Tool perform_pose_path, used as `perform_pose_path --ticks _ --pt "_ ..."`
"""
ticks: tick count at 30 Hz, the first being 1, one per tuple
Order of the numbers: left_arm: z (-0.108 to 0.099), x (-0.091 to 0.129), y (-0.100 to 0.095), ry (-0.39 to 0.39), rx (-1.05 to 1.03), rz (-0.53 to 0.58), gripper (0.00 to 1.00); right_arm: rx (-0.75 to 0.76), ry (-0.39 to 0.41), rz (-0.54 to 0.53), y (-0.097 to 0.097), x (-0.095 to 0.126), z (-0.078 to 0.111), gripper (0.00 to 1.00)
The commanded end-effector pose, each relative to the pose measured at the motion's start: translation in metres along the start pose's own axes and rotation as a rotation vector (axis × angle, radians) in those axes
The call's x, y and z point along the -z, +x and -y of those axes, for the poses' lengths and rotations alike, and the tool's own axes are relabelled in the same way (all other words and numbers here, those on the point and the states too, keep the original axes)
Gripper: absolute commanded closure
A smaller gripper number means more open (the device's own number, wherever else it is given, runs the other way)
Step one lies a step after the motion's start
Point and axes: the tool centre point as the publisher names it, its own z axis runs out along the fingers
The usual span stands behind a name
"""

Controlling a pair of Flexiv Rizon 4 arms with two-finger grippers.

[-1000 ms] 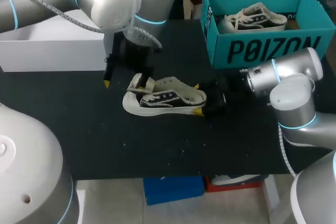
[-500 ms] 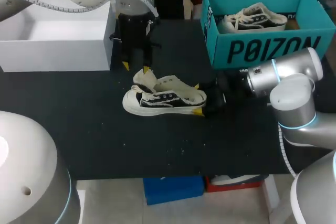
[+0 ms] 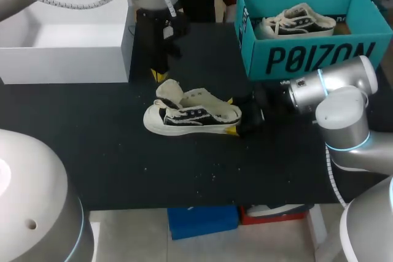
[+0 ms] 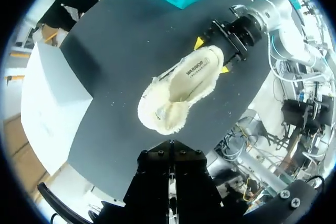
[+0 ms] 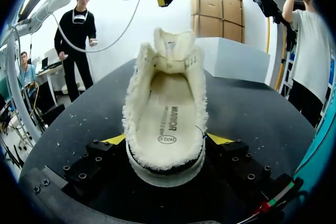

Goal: Take the shoe out of the shoebox, open the shoe tongue, remove and reinsert the insole, then place the shoe into the shoebox

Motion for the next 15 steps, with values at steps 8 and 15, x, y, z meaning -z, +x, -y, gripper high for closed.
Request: perform_pose_path --ticks 8,15 --pt "0.01 0.004 0.005 -0.004 -0.81 -0.071 1.0 -0.001 0.0 0.003 -0.001 -0.002 0.002 1.0" --pt "0.027 0.0 0.021 0.127 -0.948 -0.108 1.0 -0.001 0.0 0.003 -0.001 -0.002 0.002 1.0"
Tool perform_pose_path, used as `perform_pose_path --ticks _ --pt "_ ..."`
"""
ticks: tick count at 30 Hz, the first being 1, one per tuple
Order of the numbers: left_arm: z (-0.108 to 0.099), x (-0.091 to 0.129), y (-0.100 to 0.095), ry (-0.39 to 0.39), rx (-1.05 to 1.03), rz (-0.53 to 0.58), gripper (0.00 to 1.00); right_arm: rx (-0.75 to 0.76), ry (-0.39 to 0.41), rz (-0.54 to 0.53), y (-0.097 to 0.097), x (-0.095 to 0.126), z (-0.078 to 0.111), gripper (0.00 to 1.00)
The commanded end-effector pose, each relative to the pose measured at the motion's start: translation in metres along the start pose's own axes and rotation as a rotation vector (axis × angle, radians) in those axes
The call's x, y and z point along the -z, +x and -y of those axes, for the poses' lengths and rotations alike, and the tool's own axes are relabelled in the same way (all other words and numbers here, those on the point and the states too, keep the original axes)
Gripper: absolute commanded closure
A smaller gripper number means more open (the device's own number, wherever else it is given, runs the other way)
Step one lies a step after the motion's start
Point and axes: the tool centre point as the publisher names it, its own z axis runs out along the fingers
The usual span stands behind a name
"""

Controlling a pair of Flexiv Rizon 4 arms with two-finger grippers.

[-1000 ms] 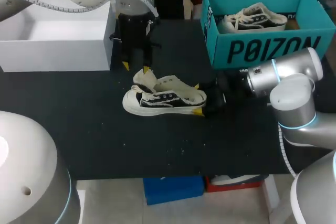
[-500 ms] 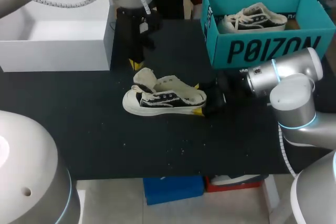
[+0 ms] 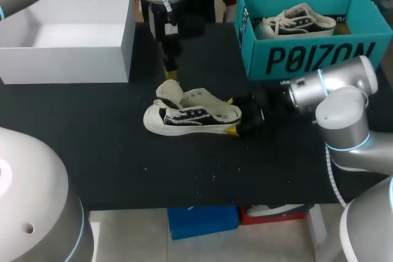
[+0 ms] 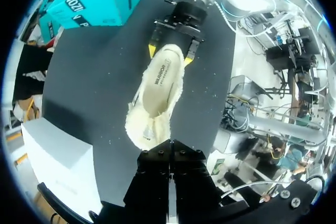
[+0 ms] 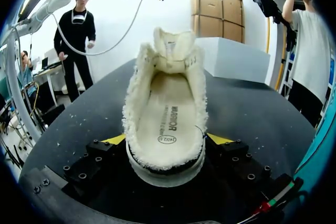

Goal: Take the shoe out of the shoebox, open the shoe tongue, remove and reinsert the insole, then place the shoe into the shoebox

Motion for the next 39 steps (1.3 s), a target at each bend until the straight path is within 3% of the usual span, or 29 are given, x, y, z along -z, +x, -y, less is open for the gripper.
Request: perform_pose_path --ticks 1,5,17,23,33,39 --pt "0.012 -0.008 0.0 0.143 -0.466 -0.036 1.0 -0.001 0.0 0.003 -0.001 -0.002 0.002 1.0" --pt "0.026 -0.018 -0.001 0.155 -0.491 -0.052 1.0 -0.001 0.0 0.003 -0.001 -0.002 0.002 1.0" --pt "0.026 -0.018 -0.001 0.155 -0.491 -0.052 1.0 -0.001 0.0 0.003 -0.001 -0.002 0.002 1.0" --pt "0.028 -0.036 -0.021 0.047 -0.352 -0.076 1.0 -0.001 0.0 0.003 -0.001 -0.002 0.002 1.0" --pt "0.055 -0.068 -0.024 0.108 -0.32 -0.157 1.0 -0.001 0.0 0.003 -0.001 -0.002 0.002 1.0" --pt "0.056 -0.069 -0.025 0.116 -0.332 -0.149 1.0 -0.001 0.0 0.003 -0.001 -0.002 0.002 1.0"
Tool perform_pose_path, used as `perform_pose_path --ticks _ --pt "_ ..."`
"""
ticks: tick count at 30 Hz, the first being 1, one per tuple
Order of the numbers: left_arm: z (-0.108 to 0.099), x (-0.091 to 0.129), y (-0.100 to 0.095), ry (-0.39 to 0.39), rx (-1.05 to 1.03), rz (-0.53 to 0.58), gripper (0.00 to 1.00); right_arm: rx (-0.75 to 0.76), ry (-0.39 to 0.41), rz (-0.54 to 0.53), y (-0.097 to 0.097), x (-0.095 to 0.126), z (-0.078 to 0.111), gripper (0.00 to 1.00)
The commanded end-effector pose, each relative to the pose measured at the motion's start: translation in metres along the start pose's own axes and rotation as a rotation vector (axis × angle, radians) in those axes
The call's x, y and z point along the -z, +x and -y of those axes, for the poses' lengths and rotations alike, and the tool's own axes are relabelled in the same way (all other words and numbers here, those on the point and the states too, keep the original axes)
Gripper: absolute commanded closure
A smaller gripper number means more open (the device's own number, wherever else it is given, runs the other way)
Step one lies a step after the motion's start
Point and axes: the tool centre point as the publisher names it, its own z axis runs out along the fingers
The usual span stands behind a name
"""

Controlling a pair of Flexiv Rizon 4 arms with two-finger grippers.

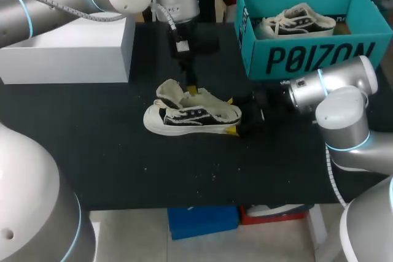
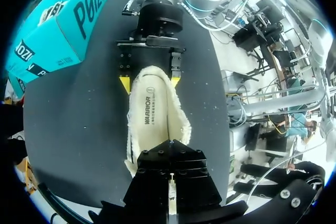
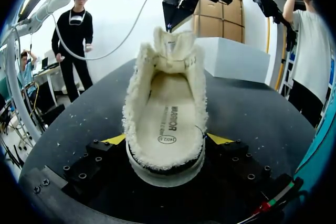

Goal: Take the shoe out of the shoebox, open the shoe tongue, remove and reinsert the insole, then place the shoe into the shoebox

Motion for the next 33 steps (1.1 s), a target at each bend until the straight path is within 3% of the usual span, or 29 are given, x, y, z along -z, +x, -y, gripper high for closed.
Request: perform_pose_path --ticks 1,11,23,33 --pt "0.001 0.0 -0.003 -0.002 -0.002 -0.005 1.0 -0.001 0.0 0.003 -0.001 -0.002 0.002 1.0" --pt "0.0 -0.006 -0.009 0.01 0.01 -0.057 1.0 -0.001 0.0 0.003 -0.001 -0.002 0.002 1.0" --pt "0.002 -0.036 -0.021 0.013 -0.014 -0.094 1.0 -0.001 0.0 0.003 -0.001 -0.002 0.002 1.0" --pt "0.005 -0.062 -0.015 0.012 -0.032 -0.092 1.0 -0.001 0.0 0.003 -0.001 -0.002 0.002 1.0"
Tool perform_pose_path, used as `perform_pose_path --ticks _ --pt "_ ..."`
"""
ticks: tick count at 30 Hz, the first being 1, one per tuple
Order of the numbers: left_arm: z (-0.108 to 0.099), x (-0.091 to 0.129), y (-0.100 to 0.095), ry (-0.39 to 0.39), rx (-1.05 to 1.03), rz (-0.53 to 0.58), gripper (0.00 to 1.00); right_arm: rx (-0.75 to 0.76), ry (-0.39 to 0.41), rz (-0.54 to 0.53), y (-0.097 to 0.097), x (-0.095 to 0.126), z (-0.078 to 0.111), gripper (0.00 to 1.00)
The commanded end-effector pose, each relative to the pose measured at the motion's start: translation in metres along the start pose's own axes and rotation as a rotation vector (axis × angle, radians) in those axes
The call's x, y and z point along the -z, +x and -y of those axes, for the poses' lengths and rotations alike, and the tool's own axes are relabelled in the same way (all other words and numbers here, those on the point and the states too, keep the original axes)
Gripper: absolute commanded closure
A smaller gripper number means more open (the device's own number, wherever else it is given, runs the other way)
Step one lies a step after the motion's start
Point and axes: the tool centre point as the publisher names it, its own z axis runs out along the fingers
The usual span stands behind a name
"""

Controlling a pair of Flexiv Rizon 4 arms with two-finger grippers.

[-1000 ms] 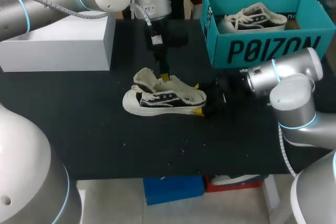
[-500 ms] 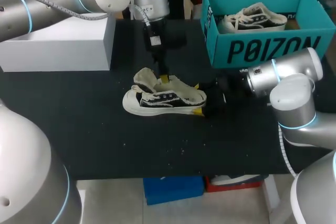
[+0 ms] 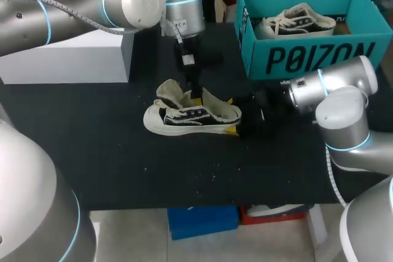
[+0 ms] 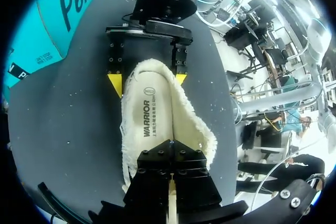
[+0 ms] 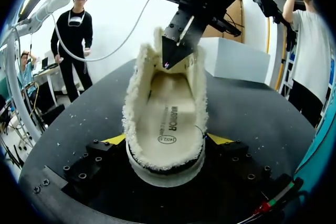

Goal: Take the shoe out of the shoebox, open the shoe tongue, remove and reinsert the insole, then place the shoe into the shoebox

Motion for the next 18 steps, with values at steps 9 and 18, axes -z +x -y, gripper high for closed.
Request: perform_pose_path --ticks 9,18 --pt "0.001 -0.031 0.0 -0.014 -0.01 -0.005 1.0 -0.001 0.0 0.004 -0.001 -0.002 0.002 1.0" --pt "0.001 -0.047 0.0 -0.03 -0.013 0.006 1.0 -0.001 0.0 0.004 -0.001 -0.002 0.002 1.0"
